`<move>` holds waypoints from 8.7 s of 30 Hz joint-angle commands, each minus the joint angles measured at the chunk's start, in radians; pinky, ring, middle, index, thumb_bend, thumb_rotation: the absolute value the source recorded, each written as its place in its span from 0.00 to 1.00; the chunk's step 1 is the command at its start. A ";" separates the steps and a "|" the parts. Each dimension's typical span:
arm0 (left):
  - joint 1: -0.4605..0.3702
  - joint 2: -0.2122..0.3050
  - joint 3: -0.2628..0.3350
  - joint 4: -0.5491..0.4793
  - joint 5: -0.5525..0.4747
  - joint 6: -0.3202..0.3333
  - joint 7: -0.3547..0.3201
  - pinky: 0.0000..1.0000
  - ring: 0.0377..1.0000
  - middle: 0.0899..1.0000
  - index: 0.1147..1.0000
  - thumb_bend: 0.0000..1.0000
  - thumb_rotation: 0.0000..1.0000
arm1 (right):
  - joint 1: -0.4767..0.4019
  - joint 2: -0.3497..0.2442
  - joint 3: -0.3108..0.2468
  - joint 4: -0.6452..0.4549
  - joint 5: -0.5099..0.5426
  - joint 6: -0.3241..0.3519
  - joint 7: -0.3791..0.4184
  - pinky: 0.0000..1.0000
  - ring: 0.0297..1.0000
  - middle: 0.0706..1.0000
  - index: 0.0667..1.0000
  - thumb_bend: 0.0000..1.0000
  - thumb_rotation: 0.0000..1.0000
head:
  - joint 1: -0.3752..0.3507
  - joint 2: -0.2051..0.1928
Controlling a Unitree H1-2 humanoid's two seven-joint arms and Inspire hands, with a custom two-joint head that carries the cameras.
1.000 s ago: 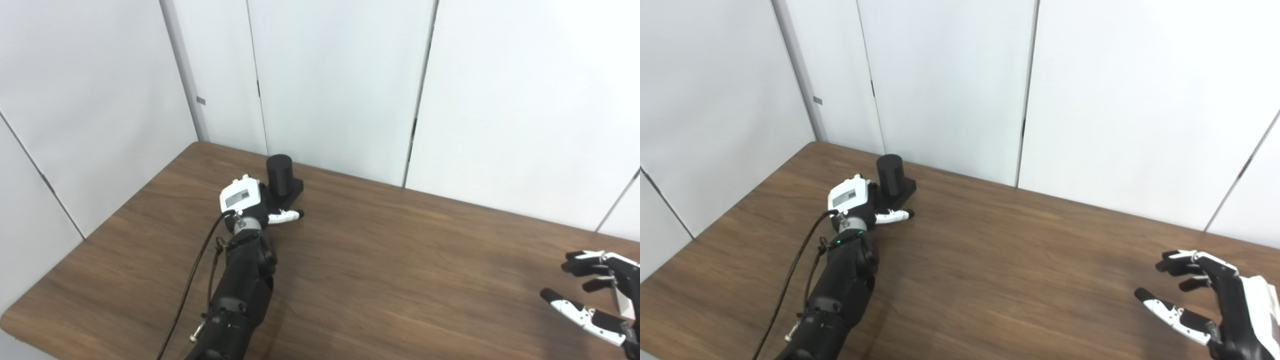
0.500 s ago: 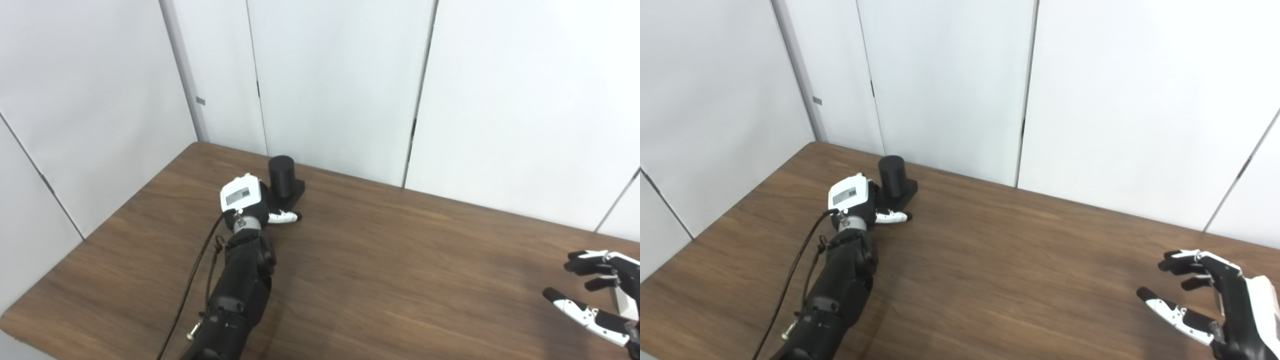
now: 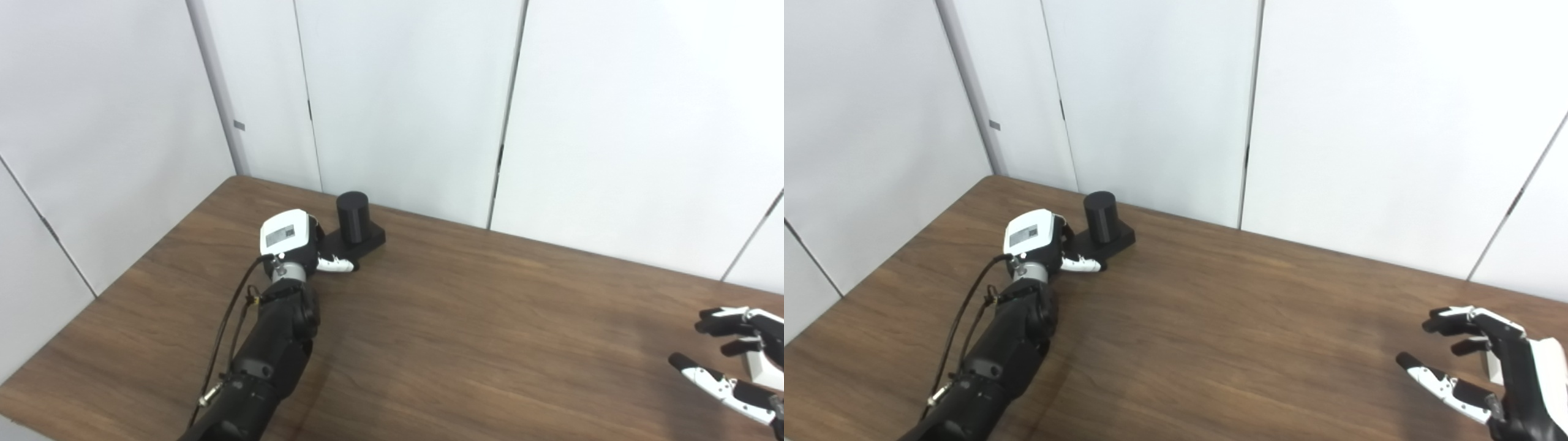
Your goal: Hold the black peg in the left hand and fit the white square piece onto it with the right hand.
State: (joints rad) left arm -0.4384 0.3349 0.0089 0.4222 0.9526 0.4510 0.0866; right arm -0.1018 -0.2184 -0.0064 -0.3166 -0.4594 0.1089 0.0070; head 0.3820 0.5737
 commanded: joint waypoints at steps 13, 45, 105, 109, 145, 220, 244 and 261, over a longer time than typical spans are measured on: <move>0.057 0.159 -0.199 -0.072 -0.172 -0.271 -0.062 0.81 0.82 0.78 0.42 0.52 0.06 | -0.025 0.004 0.005 -0.045 -0.031 0.011 -0.008 0.53 0.63 0.62 0.45 0.50 0.11 | -0.033 0.009; 0.091 0.165 -0.551 -0.338 -0.137 -0.591 -0.294 0.85 0.86 0.82 0.43 0.52 0.07 | -0.036 0.009 0.014 0.101 -0.049 -0.123 -0.091 0.53 0.62 0.63 0.45 0.50 0.12 | -0.282 0.077; 0.131 0.240 -0.652 -0.259 0.036 -0.643 -0.223 0.83 0.82 0.80 0.43 0.52 0.07 | -0.535 -0.456 0.283 0.443 -0.555 0.190 0.584 0.83 0.90 0.93 0.84 0.96 0.15 | -0.848 -0.034; 0.132 0.243 -0.650 -0.256 0.030 -0.651 -0.211 0.82 0.82 0.80 0.43 0.52 0.07 | -0.540 -0.451 0.292 0.479 -0.546 0.190 0.571 0.83 0.90 0.91 0.81 0.95 0.15 | -0.848 -0.031; 0.156 0.252 -0.628 -0.345 0.018 -0.621 -0.286 0.80 0.80 0.80 0.43 0.52 0.07 | -0.525 -0.466 0.357 0.614 -0.509 0.214 0.554 0.85 0.81 0.74 0.60 0.74 0.20 | -0.826 0.009; 0.117 0.106 -0.702 -0.363 0.100 -0.490 -0.366 0.84 0.86 0.82 0.43 0.52 0.08 | -0.557 -0.203 0.360 0.038 -0.283 -0.086 0.609 0.81 0.80 0.72 0.44 0.52 0.13 | -0.342 0.129; 0.120 0.111 -0.702 -0.398 0.097 -0.471 -0.385 0.84 0.85 0.82 0.43 0.52 0.08 | -0.535 -0.172 0.397 0.098 -0.280 -0.090 0.618 0.84 0.81 0.72 0.44 0.52 0.13 | -0.335 0.142; 0.122 0.105 -0.704 -0.410 0.106 -0.470 -0.400 0.84 0.86 0.83 0.43 0.52 0.09 | -0.537 -0.141 0.419 0.153 -0.293 -0.091 0.604 0.85 0.81 0.73 0.44 0.52 0.13 | -0.331 0.144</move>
State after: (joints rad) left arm -0.3728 0.4405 -0.6255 -0.0297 1.0104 0.0029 -0.2064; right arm -0.6012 -0.3605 0.4256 -0.1570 -0.7545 0.0346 0.6373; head 0.0506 0.7164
